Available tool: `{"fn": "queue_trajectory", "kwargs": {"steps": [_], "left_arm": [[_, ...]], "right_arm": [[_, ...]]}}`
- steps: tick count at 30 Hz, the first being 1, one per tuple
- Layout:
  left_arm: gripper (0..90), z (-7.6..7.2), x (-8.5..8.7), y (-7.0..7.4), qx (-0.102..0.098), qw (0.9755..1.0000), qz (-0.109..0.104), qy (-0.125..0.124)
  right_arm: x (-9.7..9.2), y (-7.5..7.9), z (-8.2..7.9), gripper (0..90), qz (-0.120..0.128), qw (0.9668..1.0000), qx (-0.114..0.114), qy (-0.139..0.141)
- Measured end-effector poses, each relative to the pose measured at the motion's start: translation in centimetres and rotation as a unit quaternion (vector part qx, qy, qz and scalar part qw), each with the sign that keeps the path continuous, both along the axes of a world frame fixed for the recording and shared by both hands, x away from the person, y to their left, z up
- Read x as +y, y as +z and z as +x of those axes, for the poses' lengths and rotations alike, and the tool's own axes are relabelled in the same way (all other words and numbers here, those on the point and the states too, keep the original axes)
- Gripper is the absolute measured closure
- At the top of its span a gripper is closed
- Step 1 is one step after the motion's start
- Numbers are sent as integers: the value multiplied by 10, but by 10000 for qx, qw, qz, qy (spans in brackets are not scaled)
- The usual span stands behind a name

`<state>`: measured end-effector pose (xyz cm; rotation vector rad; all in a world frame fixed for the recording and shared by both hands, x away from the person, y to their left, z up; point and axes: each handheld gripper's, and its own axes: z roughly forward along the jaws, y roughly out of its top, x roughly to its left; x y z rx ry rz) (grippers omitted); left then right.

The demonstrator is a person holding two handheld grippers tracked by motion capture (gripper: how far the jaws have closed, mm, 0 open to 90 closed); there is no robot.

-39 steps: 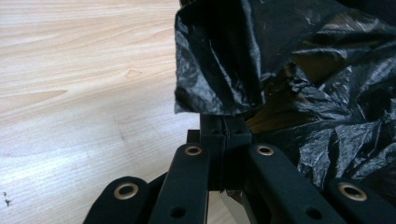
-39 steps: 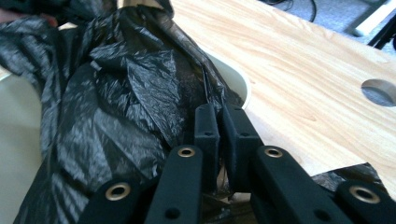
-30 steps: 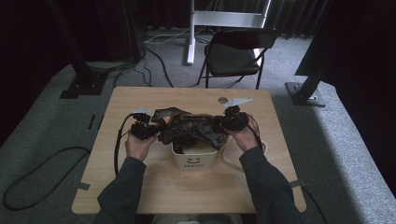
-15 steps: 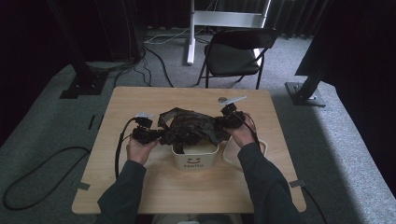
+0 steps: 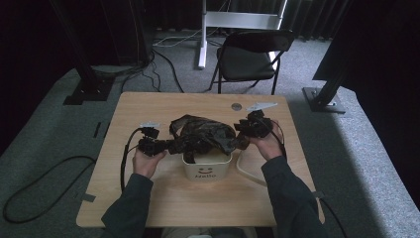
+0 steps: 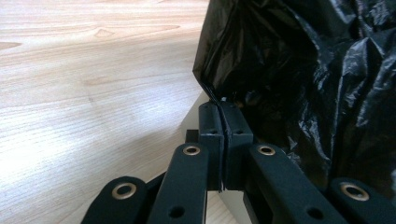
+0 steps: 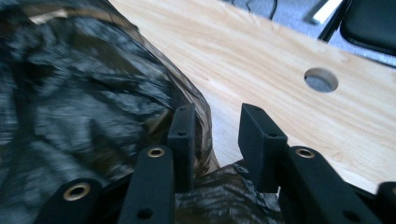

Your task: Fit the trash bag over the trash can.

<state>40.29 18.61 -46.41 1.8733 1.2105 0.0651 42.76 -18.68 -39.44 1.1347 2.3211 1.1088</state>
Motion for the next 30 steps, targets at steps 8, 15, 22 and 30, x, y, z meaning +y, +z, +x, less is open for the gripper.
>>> {"fn": "queue_trajectory", "kwargs": {"steps": [8, 15, 22, 30], "left_arm": [[889, -4, 0, 1, -21, 10000, -67, -15], [888, -13, 0, 5, -106, 9998, -120, -108], [887, -23, 0, 2, -94, 9997, -147, -186], [888, -40, 0, 0, -104, 9992, -191, -335]], "right_arm": [[2, 14, -29, 623, 279, 9984, -61, 486], [20, 9, -55, 570, 375, 9930, 66, 1122], [25, -5, -56, 651, -65, 9937, 198, 1105], [18, 0, -68, 854, -153, 9932, -38, 1151]]}}
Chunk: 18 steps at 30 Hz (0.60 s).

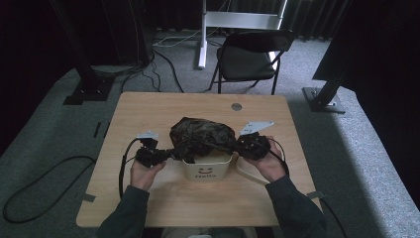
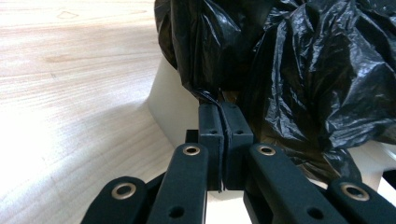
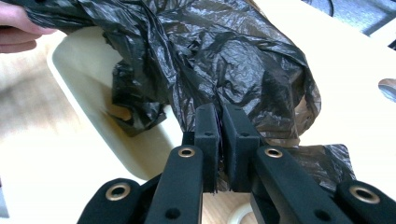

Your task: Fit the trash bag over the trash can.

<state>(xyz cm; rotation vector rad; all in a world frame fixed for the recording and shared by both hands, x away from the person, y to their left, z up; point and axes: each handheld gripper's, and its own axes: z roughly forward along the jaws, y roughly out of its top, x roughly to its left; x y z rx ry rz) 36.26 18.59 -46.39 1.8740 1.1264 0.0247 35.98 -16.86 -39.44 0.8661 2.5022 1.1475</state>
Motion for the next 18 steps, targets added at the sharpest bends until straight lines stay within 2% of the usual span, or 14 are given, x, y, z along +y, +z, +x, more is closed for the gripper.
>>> {"fn": "queue_trajectory", "kwargs": {"steps": [6, 8, 9, 18], "left_arm": [[888, -14, -1, -2, -21, 9999, -8, -100], [888, -14, -1, -2, -21, 9999, -8, -100], [888, -21, -1, -4, -26, 9999, 7, -142], [887, -39, -1, -7, -63, 9997, -12, -255]], "right_arm": [[-6, -4, -13, 879, -20, 9996, 89, 270], [-6, -5, -14, 879, -27, 9995, 100, 302], [-10, -7, -19, 889, 0, 9992, 155, 374], [-15, -17, -24, 899, 89, 9973, 363, 634]]}}
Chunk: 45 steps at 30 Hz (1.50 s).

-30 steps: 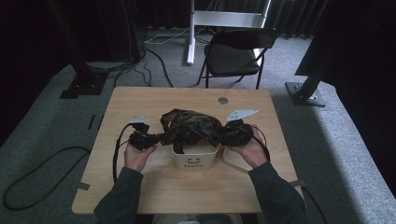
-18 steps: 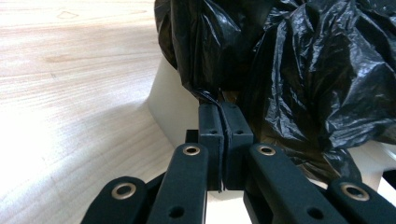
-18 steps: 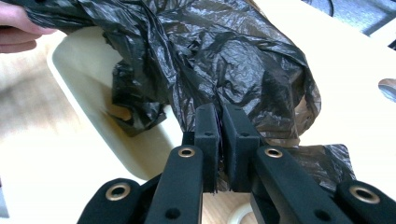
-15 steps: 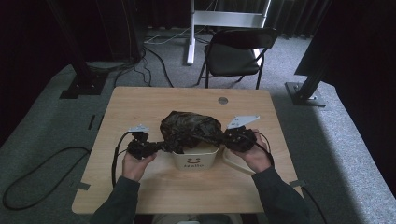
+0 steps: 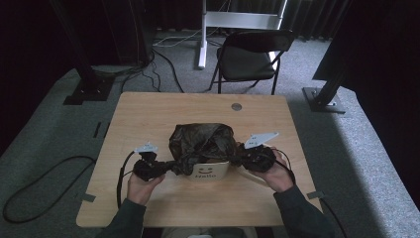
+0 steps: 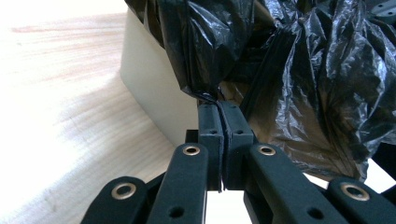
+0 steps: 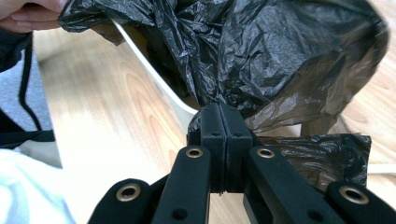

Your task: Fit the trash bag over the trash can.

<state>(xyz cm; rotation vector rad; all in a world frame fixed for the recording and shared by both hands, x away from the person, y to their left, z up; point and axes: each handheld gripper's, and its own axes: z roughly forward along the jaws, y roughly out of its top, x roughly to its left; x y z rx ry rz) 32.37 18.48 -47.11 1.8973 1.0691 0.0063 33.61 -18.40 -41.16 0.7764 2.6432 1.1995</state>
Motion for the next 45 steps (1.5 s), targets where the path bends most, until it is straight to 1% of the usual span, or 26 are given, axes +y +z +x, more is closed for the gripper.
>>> {"fn": "queue_trajectory", "kwargs": {"steps": [2, 7, 9, 10, 11, 12, 16, 18, 21, 25, 28, 32, 35, 37, 39, 41, 42, 43, 45], "left_arm": [[887, -2, -1, 0, 4, 10000, -9, -18], [883, -9, -5, 0, -31, 9999, 23, -122], [879, -12, -7, -2, -41, 9999, 64, -148], [879, -13, -8, -3, -42, 9998, 73, -155], [876, -13, -8, -4, -26, 9998, 77, -168], [876, -14, -8, -6, -15, 9998, 84, -164], [872, -14, -11, -13, 81, 9997, 173, -176], [872, -13, -12, -16, 118, 9995, 231, -174], [872, -11, -11, -21, 204, 9994, 239, -161], [873, -8, -10, -28, 324, 9991, 277, -89], [873, -6, -8, -31, 391, 9988, 282, -22], [872, -3, -5, -35, 517, 9984, 232, 70], [870, -3, -7, -38, 595, 9978, 299, 64], [870, -3, -8, -41, 649, 9974, 319, 67], [864, -3, -9, -42, 680, 9970, 362, 65], [857, -2, -8, -42, 712, 9968, 344, 92], [850, -2, -7, -42, 714, 9969, 297, 124], [834, -3, -5, -40, 696, 9971, 252, 169], [776, -4, 1, -36, 586, 9980, 90, 206]], "right_arm": [[-1, -2, -1, 899, 31, 10000, 50, 37], [-4, -5, -4, 899, 16, 9998, 120, 133], [-5, -11, -4, 899, -26, 9996, 202, 169], [-5, -11, -4, 899, -26, 9996, 202, 169], [-4, -17, -3, 899, -79, 9995, 290, 137], [-4, -17, -3, 899, -79, 9995, 290, 137], [1, -31, -1, 898, -260, 9988, 403, 132], [1, -33, 1, 899, -268, 9987, 429, 67], [-2, -34, 4, 898, -255, 9985, 482, -24], [-6, -39, 7, 899, -353, 9979, 538, -117], [-9, -43, 8, 899, -364, 9974, 597, -180], [-13, -45, 11, 899, -379, 9971, 618, -249], [-15, -48, 11, 898, -423, 9966, 655, -270], [-15, -50, 11, 898, -506, 9960, 679, -281], [-15, -52, 11, 898, -510, 9958, 707, -285], [-15, -53, 11, 897, -510, 9958, 708, -284], [-16, -52, 11, 894, -503, 9958, 706, -289], [-16, -51, 11, 877, -494, 9960, 688, -293], [-17, -47, 9, 796, -454, 9967, 585, -329]]}}
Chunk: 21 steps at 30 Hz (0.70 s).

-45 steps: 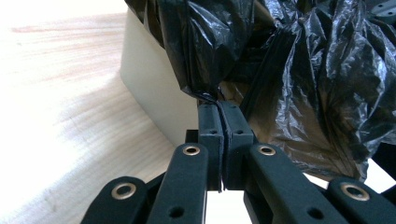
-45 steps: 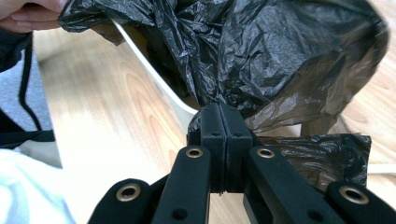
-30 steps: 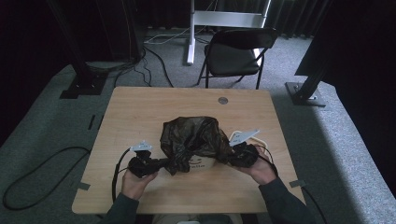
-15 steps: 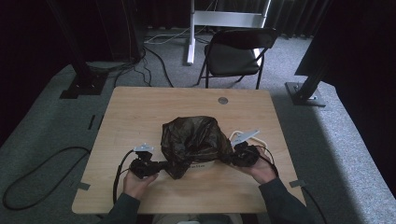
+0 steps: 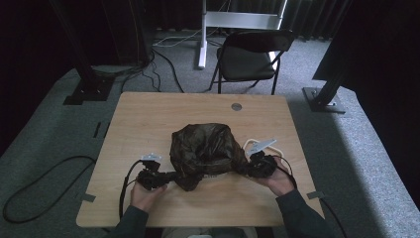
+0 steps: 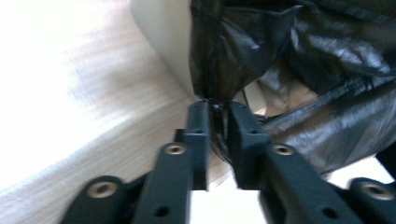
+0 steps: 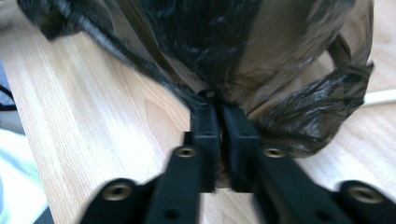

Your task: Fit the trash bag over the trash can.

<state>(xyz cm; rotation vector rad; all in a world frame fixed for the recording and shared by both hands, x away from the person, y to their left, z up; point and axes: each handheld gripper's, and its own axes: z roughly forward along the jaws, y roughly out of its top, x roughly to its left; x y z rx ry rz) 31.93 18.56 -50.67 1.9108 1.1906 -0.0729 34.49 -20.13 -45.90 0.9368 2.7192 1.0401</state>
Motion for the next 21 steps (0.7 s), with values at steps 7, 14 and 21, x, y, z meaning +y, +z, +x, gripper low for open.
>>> {"fn": "queue_trajectory", "kwargs": {"steps": [7, 14, 21], "left_arm": [[647, -8, 16, 21, -455, 9987, -192, 115], [610, -11, 28, 31, -623, 9974, -294, 216], [590, -20, 36, 41, -838, 9957, -226, 321]], "right_arm": [[-11, 18, -5, 643, 317, 9991, -272, -57], [-17, 32, -7, 624, 452, 9978, -459, -132], [-13, 43, -5, 617, 546, 9963, -649, -157]]}}
